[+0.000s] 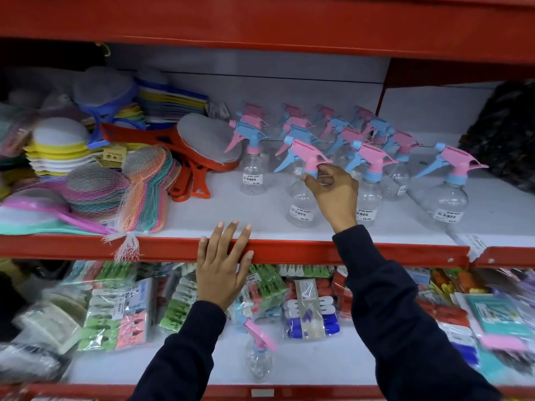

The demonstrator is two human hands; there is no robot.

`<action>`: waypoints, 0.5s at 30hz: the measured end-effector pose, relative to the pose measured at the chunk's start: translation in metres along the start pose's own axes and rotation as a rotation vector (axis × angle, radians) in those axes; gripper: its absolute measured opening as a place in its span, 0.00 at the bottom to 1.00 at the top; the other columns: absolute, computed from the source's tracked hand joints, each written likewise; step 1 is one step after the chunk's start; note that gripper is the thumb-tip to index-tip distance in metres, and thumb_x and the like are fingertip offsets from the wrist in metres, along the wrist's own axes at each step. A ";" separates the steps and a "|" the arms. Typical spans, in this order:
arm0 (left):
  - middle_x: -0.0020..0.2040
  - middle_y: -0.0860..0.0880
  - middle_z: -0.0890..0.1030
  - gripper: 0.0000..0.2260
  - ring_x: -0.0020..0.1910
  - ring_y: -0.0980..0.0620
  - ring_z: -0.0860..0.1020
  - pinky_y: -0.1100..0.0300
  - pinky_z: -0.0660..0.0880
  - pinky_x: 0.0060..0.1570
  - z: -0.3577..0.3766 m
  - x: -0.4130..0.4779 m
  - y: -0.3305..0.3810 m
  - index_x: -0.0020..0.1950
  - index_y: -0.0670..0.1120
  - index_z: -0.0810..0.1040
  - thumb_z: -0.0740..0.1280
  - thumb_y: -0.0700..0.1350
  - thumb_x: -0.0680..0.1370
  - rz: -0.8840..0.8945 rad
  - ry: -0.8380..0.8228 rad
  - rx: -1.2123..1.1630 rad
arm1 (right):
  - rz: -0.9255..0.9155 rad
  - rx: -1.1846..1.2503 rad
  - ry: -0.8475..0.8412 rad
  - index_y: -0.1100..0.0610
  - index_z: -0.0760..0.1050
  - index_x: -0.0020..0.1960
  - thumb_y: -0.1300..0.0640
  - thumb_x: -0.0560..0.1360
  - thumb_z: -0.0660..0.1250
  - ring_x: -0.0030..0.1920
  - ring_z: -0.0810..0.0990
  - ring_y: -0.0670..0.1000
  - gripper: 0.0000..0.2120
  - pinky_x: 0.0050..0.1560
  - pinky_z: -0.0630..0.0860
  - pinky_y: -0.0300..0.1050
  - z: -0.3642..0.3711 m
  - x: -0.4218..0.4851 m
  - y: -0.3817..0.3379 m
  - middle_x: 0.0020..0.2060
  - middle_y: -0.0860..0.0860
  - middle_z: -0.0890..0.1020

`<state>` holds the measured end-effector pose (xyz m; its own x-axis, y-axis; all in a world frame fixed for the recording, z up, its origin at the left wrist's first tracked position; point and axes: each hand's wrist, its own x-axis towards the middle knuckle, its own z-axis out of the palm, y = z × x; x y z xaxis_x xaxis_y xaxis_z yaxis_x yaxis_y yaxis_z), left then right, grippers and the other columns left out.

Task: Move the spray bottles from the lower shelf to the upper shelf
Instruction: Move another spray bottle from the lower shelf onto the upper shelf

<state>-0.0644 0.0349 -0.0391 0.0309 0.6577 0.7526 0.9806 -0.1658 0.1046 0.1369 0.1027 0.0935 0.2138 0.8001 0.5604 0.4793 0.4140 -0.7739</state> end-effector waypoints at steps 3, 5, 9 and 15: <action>0.68 0.49 0.71 0.20 0.72 0.49 0.61 0.52 0.49 0.72 -0.003 0.000 0.001 0.72 0.54 0.63 0.50 0.55 0.81 -0.007 -0.022 0.000 | 0.064 0.085 -0.056 0.59 0.79 0.52 0.58 0.71 0.71 0.46 0.80 0.51 0.11 0.52 0.75 0.40 -0.003 -0.002 -0.001 0.44 0.49 0.80; 0.69 0.49 0.71 0.20 0.72 0.49 0.61 0.52 0.49 0.72 -0.006 0.000 0.001 0.72 0.54 0.63 0.49 0.56 0.81 -0.006 -0.039 0.004 | 0.096 0.109 -0.084 0.61 0.77 0.58 0.58 0.72 0.70 0.51 0.80 0.52 0.16 0.58 0.76 0.43 -0.005 -0.004 0.000 0.49 0.51 0.82; 0.70 0.48 0.70 0.21 0.72 0.49 0.60 0.56 0.44 0.73 -0.014 -0.001 -0.005 0.72 0.53 0.62 0.47 0.56 0.81 0.031 -0.078 0.013 | 0.024 0.134 0.018 0.54 0.74 0.61 0.53 0.72 0.69 0.54 0.78 0.45 0.18 0.56 0.73 0.35 -0.016 -0.038 -0.009 0.55 0.49 0.80; 0.71 0.44 0.68 0.22 0.72 0.47 0.58 0.54 0.46 0.72 -0.028 -0.003 -0.052 0.73 0.50 0.61 0.48 0.55 0.80 -0.107 -0.036 0.021 | -0.045 0.127 -0.132 0.45 0.75 0.50 0.51 0.73 0.65 0.44 0.77 0.40 0.06 0.45 0.73 0.30 -0.004 -0.160 0.017 0.45 0.41 0.78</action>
<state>-0.1210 0.0212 -0.0283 -0.0673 0.6965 0.7144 0.9826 -0.0780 0.1686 0.1143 -0.0203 -0.0082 0.0772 0.8261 0.5582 0.3727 0.4954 -0.7847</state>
